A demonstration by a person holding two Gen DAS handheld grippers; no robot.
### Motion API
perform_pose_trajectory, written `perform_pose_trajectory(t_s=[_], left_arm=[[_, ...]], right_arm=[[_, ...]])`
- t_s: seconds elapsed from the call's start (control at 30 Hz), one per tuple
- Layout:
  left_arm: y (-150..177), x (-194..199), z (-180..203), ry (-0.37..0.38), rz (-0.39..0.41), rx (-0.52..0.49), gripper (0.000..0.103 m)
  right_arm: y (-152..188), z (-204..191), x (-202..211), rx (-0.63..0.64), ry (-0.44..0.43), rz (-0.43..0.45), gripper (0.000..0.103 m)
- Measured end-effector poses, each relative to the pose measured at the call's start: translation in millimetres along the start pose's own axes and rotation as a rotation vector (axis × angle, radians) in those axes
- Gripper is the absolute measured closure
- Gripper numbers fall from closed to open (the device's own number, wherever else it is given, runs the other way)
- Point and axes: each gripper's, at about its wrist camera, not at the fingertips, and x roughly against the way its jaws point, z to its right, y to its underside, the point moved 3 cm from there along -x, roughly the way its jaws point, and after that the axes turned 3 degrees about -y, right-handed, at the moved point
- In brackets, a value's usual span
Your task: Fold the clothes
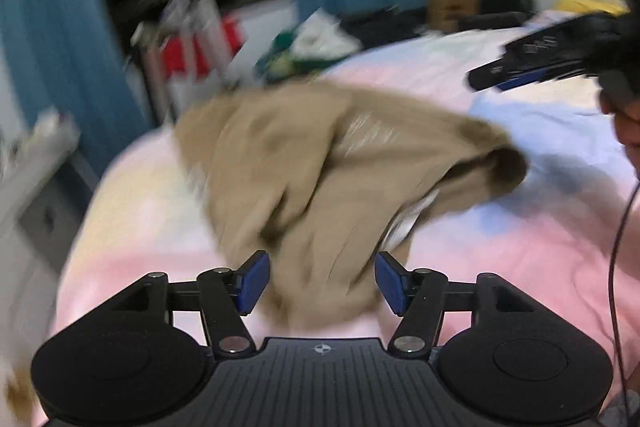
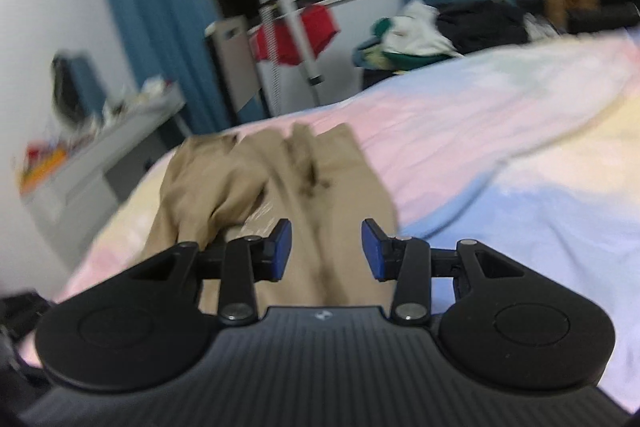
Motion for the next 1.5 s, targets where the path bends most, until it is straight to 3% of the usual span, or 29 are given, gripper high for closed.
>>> perform_pose_trajectory(t_s=[0.1,0.17,0.23,0.47,0.6,0.73,0.8,0.87,0.93,1.13,1.3,1.37,1.5], left_arm=[[9,-4,-9,-0.036,-0.047,0.046,0.044],[9,2,-9,-0.041,-0.009,0.042,0.045],[7,9,-10,-0.041,0.034,0.043,0.041],[2,23,-4,-0.020,0.111,0.077,0.039],[-1,26,-3,-0.011,0.136,0.095,0.039],[-2,21,4,-0.015,0.148,0.070,0.039],[-2,18,10,-0.011,0.146,0.055,0.037],[-1,14,16,-0.014,0.147,0.030,0.029],[-1,10,24,-0.023,0.150,0.007,0.024],[-2,-8,40,-0.119,0.193,-0.035,0.022],[-6,-28,37,-0.226,0.186,0.014,0.022],[-5,-33,32,-0.284,0.169,0.049,0.022],[2,-26,16,-0.366,0.116,0.117,0.023]], right_arm=[[9,-25,-1,0.125,0.018,-0.027,0.053],[17,-38,0,0.162,0.024,-0.048,0.037],[26,-50,1,0.212,0.045,-0.078,0.033],[54,-63,-1,0.300,0.268,-0.173,0.033],[52,-44,-12,0.227,0.351,-0.155,0.033],[45,-21,-21,0.042,0.318,-0.073,0.034],[46,-14,-29,-0.007,0.318,-0.065,0.042],[44,-15,-33,-0.015,0.300,-0.044,0.071],[41,-22,-28,0.000,0.285,0.002,0.080],[19,-47,4,0.023,0.187,0.204,0.084],[12,-49,22,0.004,0.117,0.289,0.091],[13,-45,22,-0.008,0.109,0.284,0.091],[20,-31,6,-0.034,0.154,0.183,0.091]])
